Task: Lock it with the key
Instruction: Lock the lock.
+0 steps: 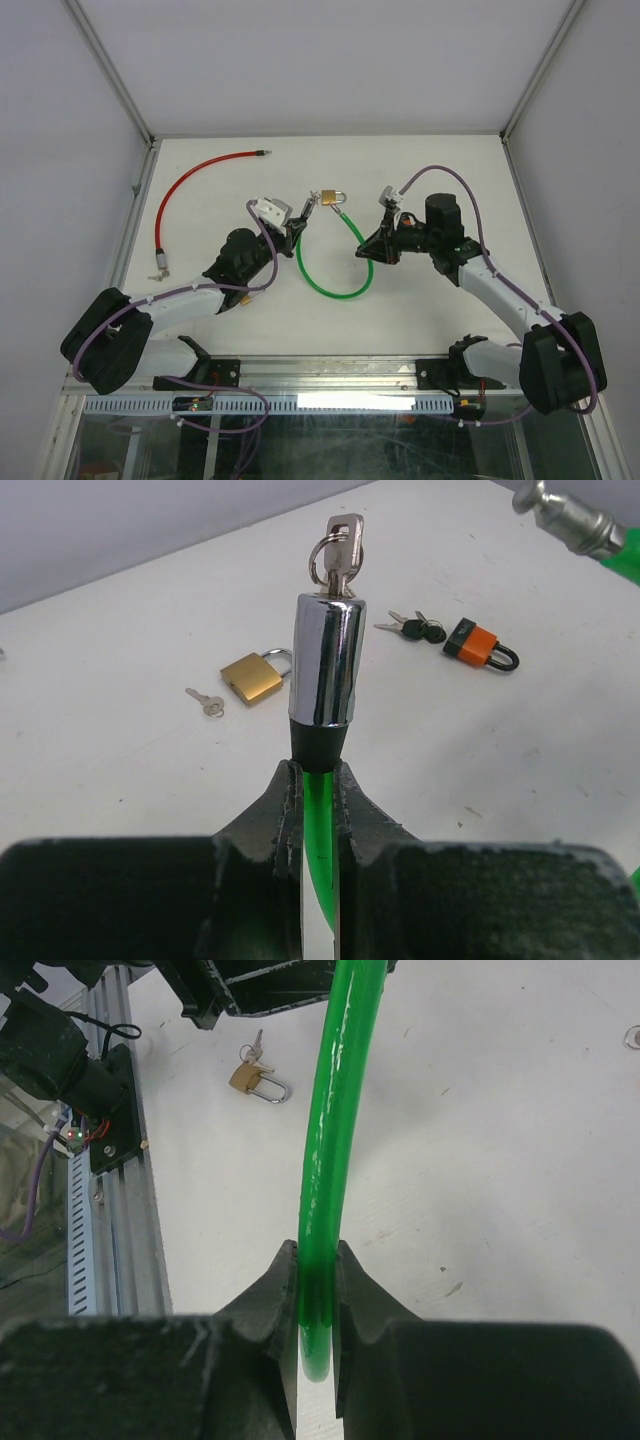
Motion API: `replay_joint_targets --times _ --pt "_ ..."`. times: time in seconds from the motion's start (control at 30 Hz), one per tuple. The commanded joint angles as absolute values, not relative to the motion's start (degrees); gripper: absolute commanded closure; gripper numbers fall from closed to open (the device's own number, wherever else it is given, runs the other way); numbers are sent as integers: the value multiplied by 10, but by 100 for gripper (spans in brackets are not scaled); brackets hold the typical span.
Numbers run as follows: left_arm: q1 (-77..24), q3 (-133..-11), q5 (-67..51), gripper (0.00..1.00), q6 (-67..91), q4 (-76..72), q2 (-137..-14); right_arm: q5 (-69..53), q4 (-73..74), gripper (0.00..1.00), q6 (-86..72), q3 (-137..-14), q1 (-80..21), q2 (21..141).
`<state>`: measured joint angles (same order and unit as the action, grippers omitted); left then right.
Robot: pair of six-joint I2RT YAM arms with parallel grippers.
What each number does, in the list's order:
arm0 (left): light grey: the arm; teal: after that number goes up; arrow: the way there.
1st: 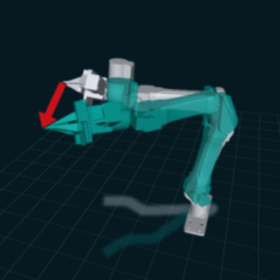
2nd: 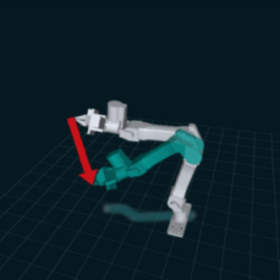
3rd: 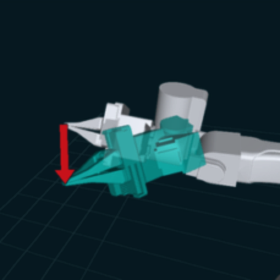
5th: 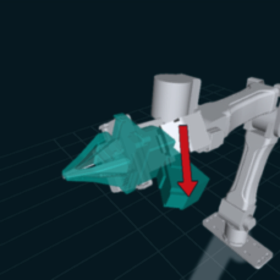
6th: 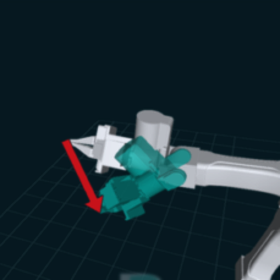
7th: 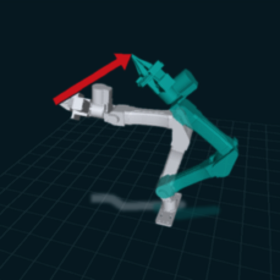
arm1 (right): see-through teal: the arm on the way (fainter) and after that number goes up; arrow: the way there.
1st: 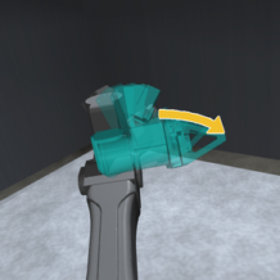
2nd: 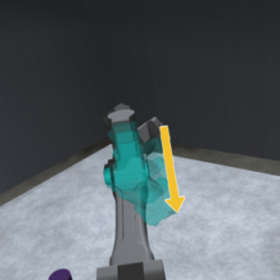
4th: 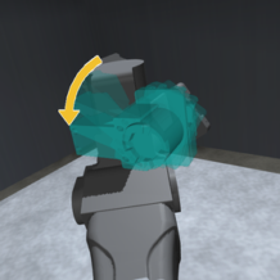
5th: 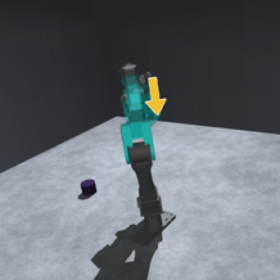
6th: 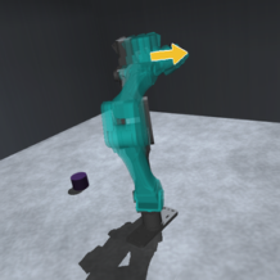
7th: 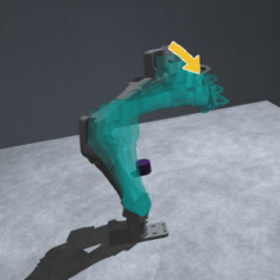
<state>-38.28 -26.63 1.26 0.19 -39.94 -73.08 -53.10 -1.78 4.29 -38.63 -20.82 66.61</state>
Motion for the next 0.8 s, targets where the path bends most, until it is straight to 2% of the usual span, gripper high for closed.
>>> replay_joint_targets --times 0.0,0.77 --pt "-394 -285 39 100 -11 -456 -704 -510 -4 100 101 -424 -230 680" --pt "-405 -306 -33 100 -8 -439 -679 -489 32 100 130 -442 -263 712"
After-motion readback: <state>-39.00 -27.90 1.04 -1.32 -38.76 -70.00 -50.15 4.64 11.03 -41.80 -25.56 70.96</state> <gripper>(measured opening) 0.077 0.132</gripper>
